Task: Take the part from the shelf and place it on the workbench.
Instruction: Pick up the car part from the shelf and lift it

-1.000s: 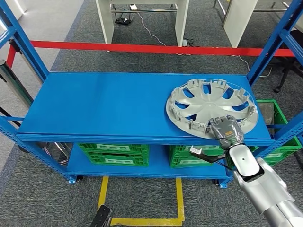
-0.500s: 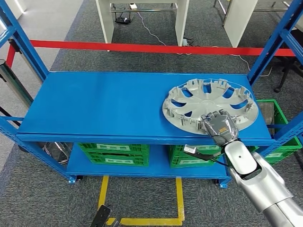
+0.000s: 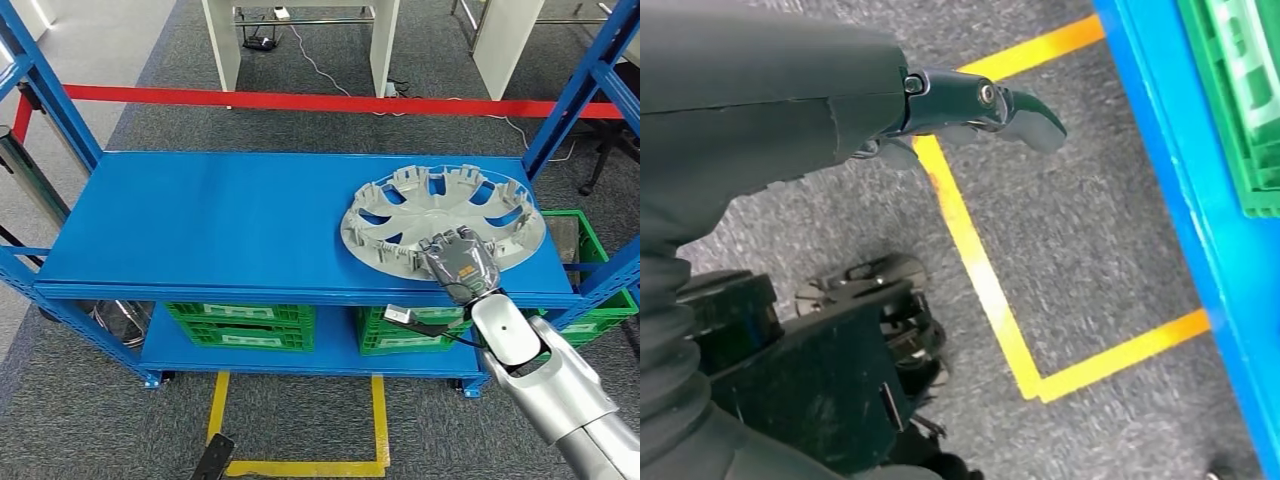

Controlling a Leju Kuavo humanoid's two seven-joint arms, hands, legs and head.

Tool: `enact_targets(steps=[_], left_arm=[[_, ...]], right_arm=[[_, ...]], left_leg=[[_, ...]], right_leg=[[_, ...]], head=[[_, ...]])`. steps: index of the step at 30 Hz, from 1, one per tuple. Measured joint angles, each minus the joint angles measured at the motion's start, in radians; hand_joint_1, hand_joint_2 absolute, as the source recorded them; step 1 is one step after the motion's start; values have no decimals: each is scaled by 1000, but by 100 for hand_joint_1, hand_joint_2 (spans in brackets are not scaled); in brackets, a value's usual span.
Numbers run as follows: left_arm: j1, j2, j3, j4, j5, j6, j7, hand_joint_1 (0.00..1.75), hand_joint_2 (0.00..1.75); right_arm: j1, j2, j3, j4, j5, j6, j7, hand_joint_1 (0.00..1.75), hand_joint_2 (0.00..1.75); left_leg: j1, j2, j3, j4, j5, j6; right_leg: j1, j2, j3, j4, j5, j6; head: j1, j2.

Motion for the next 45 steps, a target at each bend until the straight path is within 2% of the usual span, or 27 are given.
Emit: enact_targets(steps=[13,32,37,45], left_arm=[[-1,-1,-5,0,-14,24,22,0,175],[1,0,-11,0,-21,17,39,0,175],[3,1,-11,0,-15,27,37,0,175],[9,3,-9,0,5,49,14,0,175]], right_arm=[[-9,-3,14,-6,-1,-1,8,175,175],[-5,-40,15,-134,-7,-35,10,175,175],[5,-64,15,-201,-5,-35,6,175,175],[31,-130,27,-387,-6,-35,-9,175,175]], left_leg=[[0,0,0,0,0,0],[0,0,0,0,0,0],[0,0,-1,0,0,0],[0,0,-2,0,0,0]], right_leg=[[0,0,0,0,0,0],[0,0,-1,0,0,0],[0,0,-1,0,0,0],[0,0,-2,0,0,-1]], head=[[0,0],[0,0],[0,0],[0,0]])
